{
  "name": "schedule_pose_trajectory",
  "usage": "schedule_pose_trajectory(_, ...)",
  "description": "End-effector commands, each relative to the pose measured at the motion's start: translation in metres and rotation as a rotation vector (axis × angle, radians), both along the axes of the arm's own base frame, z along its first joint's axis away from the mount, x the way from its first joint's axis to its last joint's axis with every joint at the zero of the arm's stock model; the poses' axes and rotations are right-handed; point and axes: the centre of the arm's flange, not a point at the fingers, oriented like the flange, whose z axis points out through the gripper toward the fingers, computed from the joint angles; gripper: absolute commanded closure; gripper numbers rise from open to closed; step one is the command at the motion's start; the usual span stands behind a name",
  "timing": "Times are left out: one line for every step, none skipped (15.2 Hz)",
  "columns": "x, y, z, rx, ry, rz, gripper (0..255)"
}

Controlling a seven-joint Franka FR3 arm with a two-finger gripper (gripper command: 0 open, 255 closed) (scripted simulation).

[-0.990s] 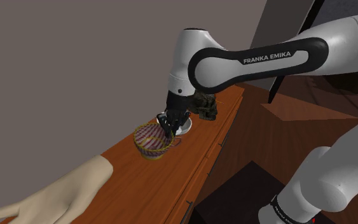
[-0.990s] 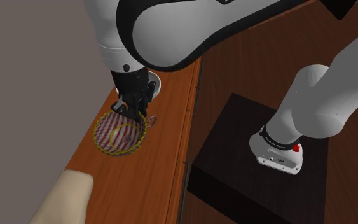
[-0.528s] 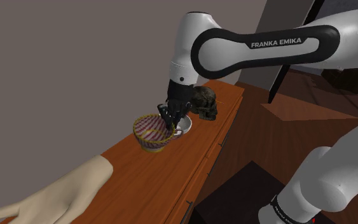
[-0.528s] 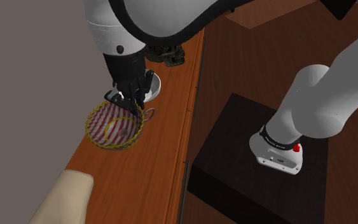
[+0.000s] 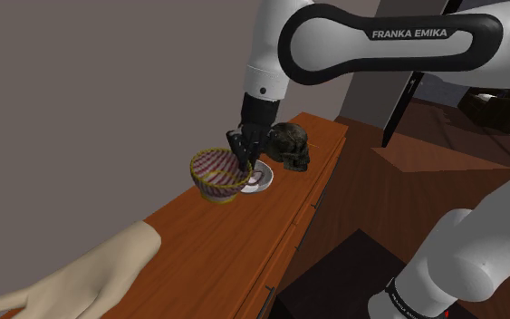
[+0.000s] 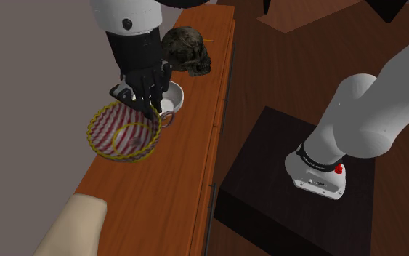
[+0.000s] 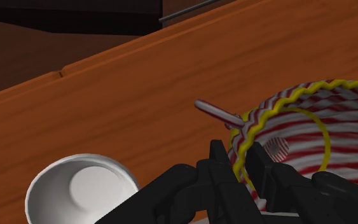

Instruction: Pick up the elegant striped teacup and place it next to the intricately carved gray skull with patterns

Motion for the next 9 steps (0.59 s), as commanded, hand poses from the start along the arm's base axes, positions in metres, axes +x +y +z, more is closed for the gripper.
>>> schedule_pose_trajectory(0.0,0.0,0.011,0.0,0.0,0.0,255)
schedule_pose_trajectory(0.0,0.0,0.017,0.0,0.0,0.0,255)
schedule_pose_trajectory(0.0,0.0,0.022,0.0,0.0,0.0,255)
schedule_pose_trajectory(0.0,0.0,0.027,0.0,0.0,0.0,255)
schedule_pose_trajectory(0.0,0.0,0.033,0.0,0.0,0.0,255)
schedule_pose_trajectory(0.0,0.0,0.038,0.0,0.0,0.0,255)
schedule_pose_trajectory(0.0,0.0,0.043,0.0,0.0,0.0,255)
schedule_pose_trajectory(0.0,0.0,0.048,0.0,0.0,0.0,255)
schedule_pose_trajectory(0.0,0.0,0.054,0.0,0.0,0.0,255)
